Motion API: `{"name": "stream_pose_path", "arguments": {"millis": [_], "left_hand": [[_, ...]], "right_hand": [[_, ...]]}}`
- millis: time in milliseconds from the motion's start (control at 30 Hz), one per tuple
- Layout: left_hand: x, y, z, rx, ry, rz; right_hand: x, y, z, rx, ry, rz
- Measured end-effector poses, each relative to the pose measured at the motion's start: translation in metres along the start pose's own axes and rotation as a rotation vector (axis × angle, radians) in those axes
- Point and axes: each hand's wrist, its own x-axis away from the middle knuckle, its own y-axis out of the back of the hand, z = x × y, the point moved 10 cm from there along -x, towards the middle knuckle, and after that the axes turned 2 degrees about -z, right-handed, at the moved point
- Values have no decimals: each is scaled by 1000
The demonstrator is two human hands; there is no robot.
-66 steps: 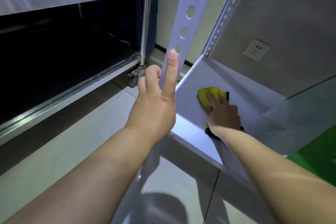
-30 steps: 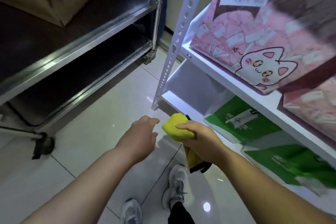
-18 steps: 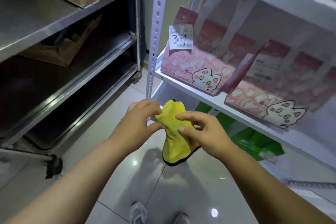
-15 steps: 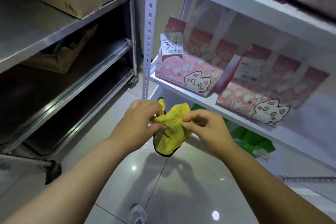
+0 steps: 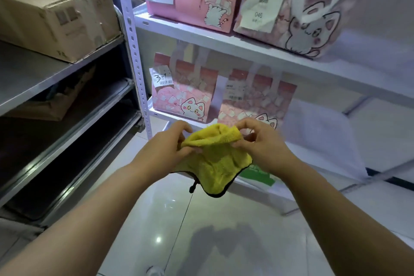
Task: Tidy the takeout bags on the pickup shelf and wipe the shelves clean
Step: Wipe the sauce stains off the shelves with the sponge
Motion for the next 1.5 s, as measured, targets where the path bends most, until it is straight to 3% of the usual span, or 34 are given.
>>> {"name": "stream_pose_path", "arguments": {"millis": [133, 267, 433, 567, 700, 800, 967, 1200, 1367, 1500], "left_hand": [[27, -26, -52, 1, -104, 91], [53, -42, -88, -24, -123, 51], [83, -58, -153, -129, -272, 20], [94, -69, -206, -253, -412, 36], [90, -65, -234, -259, -390, -3], [87, -73, -245, -328, -362, 56], [85, -72, -273, -256, -415, 17], [80, -80, -289, -91, -392, 59], [63, -85, -301, -156, -402, 95], [39, -94, -314, -98, -415, 212]], "right_hand": [[47, 45, 4, -5, 48, -61], [96, 78, 15, 156, 136, -24], [151, 121, 21, 498, 214, -34], [181, 148, 13, 762, 169, -27], [206, 203, 27, 604, 195, -315], [215, 216, 17, 530, 107, -269], [228, 242, 12, 323, 89, -297], [227, 267, 12, 297, 100, -315], [214, 275, 7, 221, 64, -342], [194, 282, 23, 180, 138, -361]]}}
